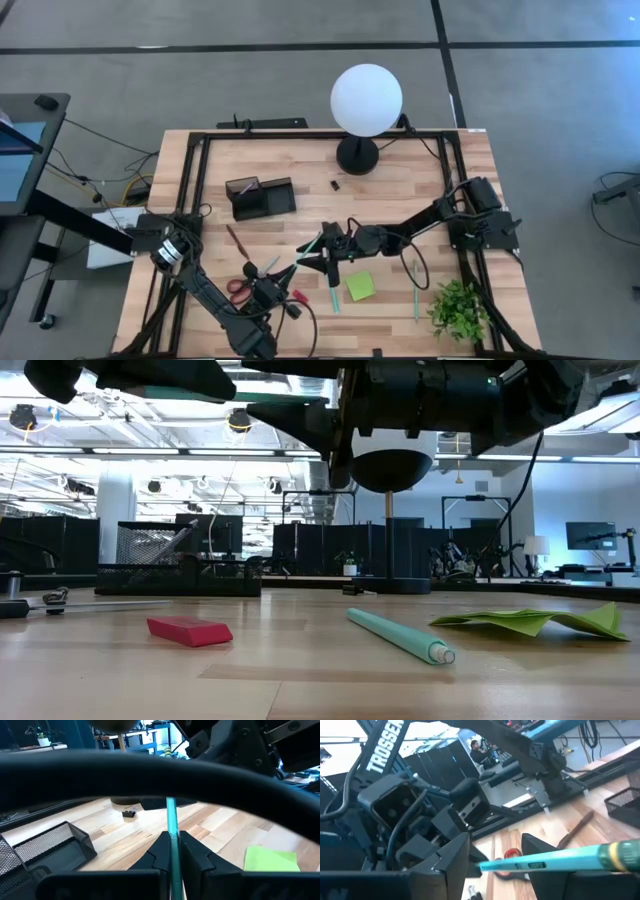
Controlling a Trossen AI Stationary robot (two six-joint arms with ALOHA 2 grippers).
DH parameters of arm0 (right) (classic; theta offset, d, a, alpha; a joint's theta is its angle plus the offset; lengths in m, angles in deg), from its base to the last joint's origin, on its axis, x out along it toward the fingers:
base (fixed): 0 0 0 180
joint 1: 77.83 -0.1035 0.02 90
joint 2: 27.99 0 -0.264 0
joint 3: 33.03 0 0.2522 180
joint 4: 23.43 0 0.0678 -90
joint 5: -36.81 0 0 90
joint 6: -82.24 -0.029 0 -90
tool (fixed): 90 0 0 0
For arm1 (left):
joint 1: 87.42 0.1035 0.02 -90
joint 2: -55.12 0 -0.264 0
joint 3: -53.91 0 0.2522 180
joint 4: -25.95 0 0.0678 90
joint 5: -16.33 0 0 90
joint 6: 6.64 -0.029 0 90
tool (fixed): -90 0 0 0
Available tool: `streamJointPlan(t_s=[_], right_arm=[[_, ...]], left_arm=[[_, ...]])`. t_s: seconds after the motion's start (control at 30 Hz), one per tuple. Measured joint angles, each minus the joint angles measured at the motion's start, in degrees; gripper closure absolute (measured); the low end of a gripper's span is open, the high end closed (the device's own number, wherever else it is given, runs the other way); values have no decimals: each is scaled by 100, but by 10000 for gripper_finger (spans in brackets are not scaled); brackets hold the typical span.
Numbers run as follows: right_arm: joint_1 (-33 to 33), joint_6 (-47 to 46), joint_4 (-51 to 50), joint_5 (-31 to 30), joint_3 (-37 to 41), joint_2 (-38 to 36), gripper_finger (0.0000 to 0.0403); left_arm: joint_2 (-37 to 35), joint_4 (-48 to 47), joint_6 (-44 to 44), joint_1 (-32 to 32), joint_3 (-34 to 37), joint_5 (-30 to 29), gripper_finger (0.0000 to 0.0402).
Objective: Pick and place office supplies into organizer
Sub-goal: Put the left blue pencil into the black desk organizer
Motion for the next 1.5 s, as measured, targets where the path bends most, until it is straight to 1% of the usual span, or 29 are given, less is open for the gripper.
streamJointPlan(t_s=[0.1, 0.2, 0.43, 0.53, 0.6, 0.73, 0.83, 0.97, 1.07, 1.13, 1.2, 1.33, 1.4, 1.5], right_arm=[[0, 0, -187, 2, -56, -2, 253], [0, 6, -356, 4, -58, -2, 286], [4, 4, -255, 0, -69, -12, 367], [25, 2, -211, 46, -73, -13, 389], [33, 2, -230, 31, -72, -13, 388], [34, 9, -271, -34, -61, -13, 375], [65, 22, -360, -187, -56, -13, 382], [177, 22, -479, -221, -53, -9, 390], [292, 22, -327, -266, -53, -9, 381], [407, 94, -89, -422, -55, -9, 375], [560, 368, 84, -558, -125, -9, 377], [798, 1231, -44, -988, -623, -9, 390], [863, 1676, -470, -1103, -1052, -9, 390], [921, 2209, -1588, -1367, -1837, -4, 380]], left_arm=[[0, 4, 15, 2, 0, 1, 395], [0, 10, 54, 16, 0, -39, 395], [2, 8, 60, 39, 2, -17, 396], [2, 8, 60, 48, 2, 10, 385], [2, 6, 60, 54, 2, 61, 377], [2, 3, 5, 47, -15, 108, 365], [2, 3, -202, 37, -114, 110, 364], [3, 7, -852, 37, -409, 118, 370], [-78, 24, -1423, 25, -625, 134, 378], [-303, 17, -1735, -4, -704, 59, 385], [-645, 4, -2041, -58, -715, -171, 393], [-1415, 5, -2962, -208, -714, -720, 400], [-1834, 7, -3550, -286, -713, -927, 400], [-2426, 1, -4264, -363, -715, -1086, 401]])
